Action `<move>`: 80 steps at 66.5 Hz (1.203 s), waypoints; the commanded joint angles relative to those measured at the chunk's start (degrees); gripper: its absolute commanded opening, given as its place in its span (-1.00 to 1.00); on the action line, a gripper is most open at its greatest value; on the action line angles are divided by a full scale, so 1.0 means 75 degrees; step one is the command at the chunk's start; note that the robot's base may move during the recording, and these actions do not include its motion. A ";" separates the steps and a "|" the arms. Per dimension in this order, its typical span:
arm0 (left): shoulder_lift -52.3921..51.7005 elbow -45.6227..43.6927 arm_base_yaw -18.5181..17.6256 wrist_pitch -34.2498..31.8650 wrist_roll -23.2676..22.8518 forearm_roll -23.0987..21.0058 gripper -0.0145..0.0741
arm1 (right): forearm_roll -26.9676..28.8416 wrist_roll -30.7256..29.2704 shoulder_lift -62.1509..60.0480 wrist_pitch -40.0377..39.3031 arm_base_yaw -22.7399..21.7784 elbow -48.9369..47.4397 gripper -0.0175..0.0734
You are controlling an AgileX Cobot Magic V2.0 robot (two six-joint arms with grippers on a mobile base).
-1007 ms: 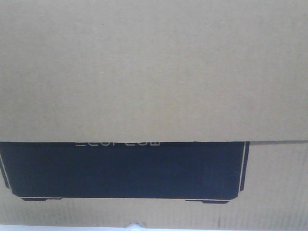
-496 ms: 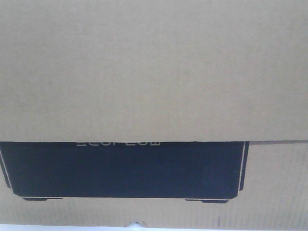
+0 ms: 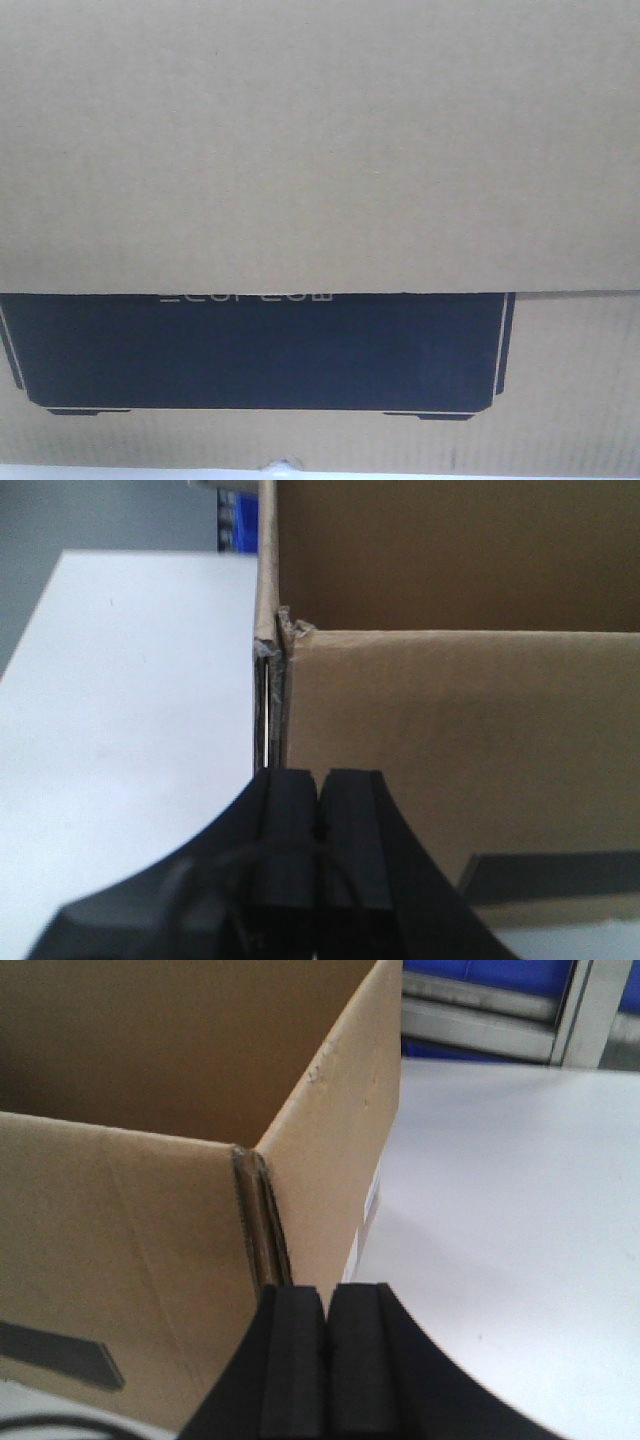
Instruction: Grab box from left shelf to table start
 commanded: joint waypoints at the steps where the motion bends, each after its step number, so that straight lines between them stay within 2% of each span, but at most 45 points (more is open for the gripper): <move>1: -0.0420 0.0552 -0.0025 -0.1662 0.0011 -0.0010 -0.88 | -0.0088 -0.0040 -0.0063 -0.1247 -0.0043 0.0141 -0.49; 9: -0.0843 0.1106 -0.0025 -0.2123 0.0011 -0.0024 -0.88 | -0.0088 -0.0040 -0.0075 -0.1485 -0.0043 0.0326 -0.49; 51: -0.0799 0.1162 -0.0025 -0.1970 0.0011 -0.0087 -0.88 | -0.0088 -0.0040 -0.0075 -0.1457 -0.0043 0.0332 -0.49; 55: -0.0799 0.1179 -0.0025 -0.1933 0.0011 0.0130 -0.88 | -0.0088 -0.0040 -0.0075 -0.1457 -0.0043 0.0332 -0.49; 60: -0.0799 0.1255 -0.0025 -0.2043 0.0011 0.0116 -0.88 | -0.0088 -0.0040 -0.0075 -0.1457 -0.0043 0.0332 -0.49; 68: -0.0837 0.1534 0.0191 -0.2223 0.0176 0.0188 -0.88 | -0.0088 -0.0040 -0.0075 -0.1460 -0.0037 0.0332 -0.49; 73: -0.0837 0.1922 0.0371 -0.2571 0.0244 0.0188 -0.88 | -0.0088 -0.0040 -0.0075 -0.1460 -0.0037 0.0332 -0.49; 80: -0.0837 0.2770 0.0527 -0.3594 0.0244 0.0095 -0.88 | -0.0088 -0.0040 -0.0075 -0.1453 -0.0036 0.0332 -0.49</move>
